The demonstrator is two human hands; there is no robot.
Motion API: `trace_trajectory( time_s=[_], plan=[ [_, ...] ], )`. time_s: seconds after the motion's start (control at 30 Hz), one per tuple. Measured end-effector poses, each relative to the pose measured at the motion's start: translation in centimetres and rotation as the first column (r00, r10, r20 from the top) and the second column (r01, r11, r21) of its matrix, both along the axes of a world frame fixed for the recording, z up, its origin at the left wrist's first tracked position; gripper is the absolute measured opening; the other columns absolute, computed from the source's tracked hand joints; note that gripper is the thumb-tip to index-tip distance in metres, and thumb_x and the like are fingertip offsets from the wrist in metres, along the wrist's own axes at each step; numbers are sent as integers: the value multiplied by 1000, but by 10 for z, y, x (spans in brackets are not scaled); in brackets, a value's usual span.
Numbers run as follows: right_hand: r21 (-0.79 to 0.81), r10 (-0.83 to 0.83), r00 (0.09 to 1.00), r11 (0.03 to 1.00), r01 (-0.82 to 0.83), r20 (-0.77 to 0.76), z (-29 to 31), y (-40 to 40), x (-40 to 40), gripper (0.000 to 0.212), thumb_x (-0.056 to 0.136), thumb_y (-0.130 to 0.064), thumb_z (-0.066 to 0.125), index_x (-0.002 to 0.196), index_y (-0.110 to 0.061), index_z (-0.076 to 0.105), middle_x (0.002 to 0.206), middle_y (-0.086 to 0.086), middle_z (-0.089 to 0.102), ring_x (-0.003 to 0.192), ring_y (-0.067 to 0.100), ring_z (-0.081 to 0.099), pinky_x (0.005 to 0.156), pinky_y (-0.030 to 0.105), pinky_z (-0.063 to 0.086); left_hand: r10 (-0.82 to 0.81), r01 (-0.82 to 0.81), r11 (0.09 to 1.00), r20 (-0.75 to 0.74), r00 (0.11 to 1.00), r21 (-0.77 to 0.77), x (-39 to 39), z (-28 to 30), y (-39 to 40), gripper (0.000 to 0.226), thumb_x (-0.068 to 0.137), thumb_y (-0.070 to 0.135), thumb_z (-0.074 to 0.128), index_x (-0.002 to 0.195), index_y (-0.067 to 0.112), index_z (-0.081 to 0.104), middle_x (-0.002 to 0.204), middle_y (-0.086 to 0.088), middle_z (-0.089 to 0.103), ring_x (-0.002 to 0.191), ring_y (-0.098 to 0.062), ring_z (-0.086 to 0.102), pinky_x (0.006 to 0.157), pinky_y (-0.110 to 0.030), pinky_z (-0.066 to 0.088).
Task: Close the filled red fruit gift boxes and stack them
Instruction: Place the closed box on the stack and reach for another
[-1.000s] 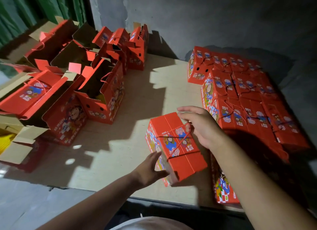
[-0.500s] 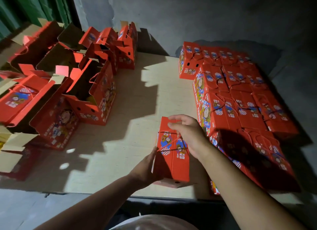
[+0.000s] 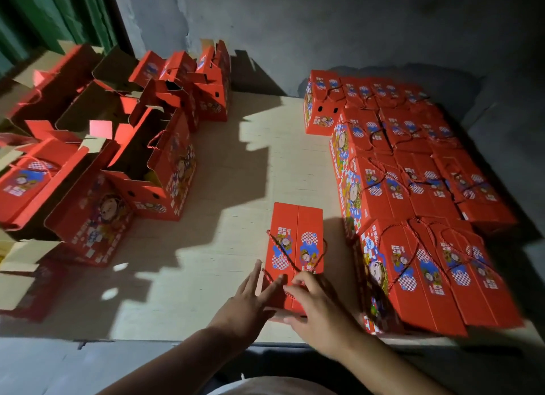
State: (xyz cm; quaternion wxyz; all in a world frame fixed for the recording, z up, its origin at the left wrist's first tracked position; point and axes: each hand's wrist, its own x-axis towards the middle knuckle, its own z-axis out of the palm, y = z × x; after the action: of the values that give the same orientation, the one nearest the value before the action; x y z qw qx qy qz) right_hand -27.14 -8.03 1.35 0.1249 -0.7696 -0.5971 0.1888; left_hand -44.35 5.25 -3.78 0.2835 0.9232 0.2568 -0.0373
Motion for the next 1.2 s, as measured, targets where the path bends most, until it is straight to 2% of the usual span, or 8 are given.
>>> trace_trajectory(
  time_s=[0.07, 0.17, 0.37, 0.7, 0.83, 1.0, 1.13, 1.2],
  plan=[
    [-109, 53, 989, 993, -38, 139, -15, -15, -9, 75, 90, -58, 60, 156, -35, 33, 159, -9, 23, 148, 20, 26, 126, 43, 25, 25, -23, 998, 40, 999, -50, -2, -4, -3, 84, 110, 31, 47, 152, 66, -17, 172, -12, -22, 155, -35, 32, 105, -40, 51],
    [-217, 4, 995, 976, 18, 101, -28, -22, -28, 95, 92, -46, 64, 166, -35, 4, 172, -5, -5, 160, 28, 4, 130, 53, 12, 39, -28, 993, 106, 994, -112, -1, -9, -7, 90, 109, 17, 47, 155, 64, -14, 176, -4, -6, 145, -26, 49, 107, -34, 52],
    [-201, -119, 979, 968, 152, 166, -26, 8, -38, 108, 49, -30, 100, 148, -31, 58, 157, 5, 52, 135, 36, 59, 94, 57, 59, 27, -16, 991, 88, 996, -130, 5, -25, -1, 100, 106, 18, 55, 156, 56, -23, 175, 7, -8, 147, -19, 47, 110, -31, 50],
    [-147, -164, 952, 967, 207, 259, -22, 61, 24, 110, 38, -19, 100, 141, -35, 66, 149, 0, 61, 122, 29, 69, 84, 51, 63, 47, -40, 990, 52, 998, -133, 68, -21, 43, 95, 108, 18, 50, 157, 46, -27, 175, 4, -12, 151, -19, 40, 114, -29, 44],
    [-134, -171, 938, 967, 219, 303, -18, 93, 57, 96, 46, -22, 98, 138, -27, 69, 147, 9, 62, 126, 34, 67, 107, 54, 38, 58, -34, 982, 124, 991, -188, 99, -9, 72, 90, 103, 8, 41, 161, 48, -15, 174, 13, -8, 147, -13, 44, 112, -26, 46],
    [-131, -230, 904, 947, 293, 361, -24, 143, 75, 106, 52, -58, 93, 146, -20, 62, 155, 16, 53, 136, 41, 57, 112, 63, 35, 61, -15, 978, 217, 974, -207, 138, -14, 115, 89, 102, 5, 39, 162, 45, -13, 173, 13, -16, 156, -10, 27, 114, -17, 37],
    [-106, -303, 878, 926, 364, 371, -36, 182, 83, 124, 39, -61, 93, 149, -18, 58, 156, 21, 49, 141, 45, 51, 101, 76, 43, 35, 40, 961, 265, 964, -272, 144, -30, 143, 77, 108, 16, 38, 158, 28, -19, 167, 18, -21, 158, -1, 12, 115, -3, 19],
    [-122, -298, 883, 924, 361, 362, -42, 194, 93, 135, 30, -76, 90, 148, -19, 59, 154, 22, 52, 138, 44, 55, 102, 77, 41, -14, 73, 978, 290, 957, -195, 130, -52, 160, 79, 106, 15, 48, 162, 19, -8, 171, 10, -9, 153, 3, 26, 112, -3, 27]
  ],
)
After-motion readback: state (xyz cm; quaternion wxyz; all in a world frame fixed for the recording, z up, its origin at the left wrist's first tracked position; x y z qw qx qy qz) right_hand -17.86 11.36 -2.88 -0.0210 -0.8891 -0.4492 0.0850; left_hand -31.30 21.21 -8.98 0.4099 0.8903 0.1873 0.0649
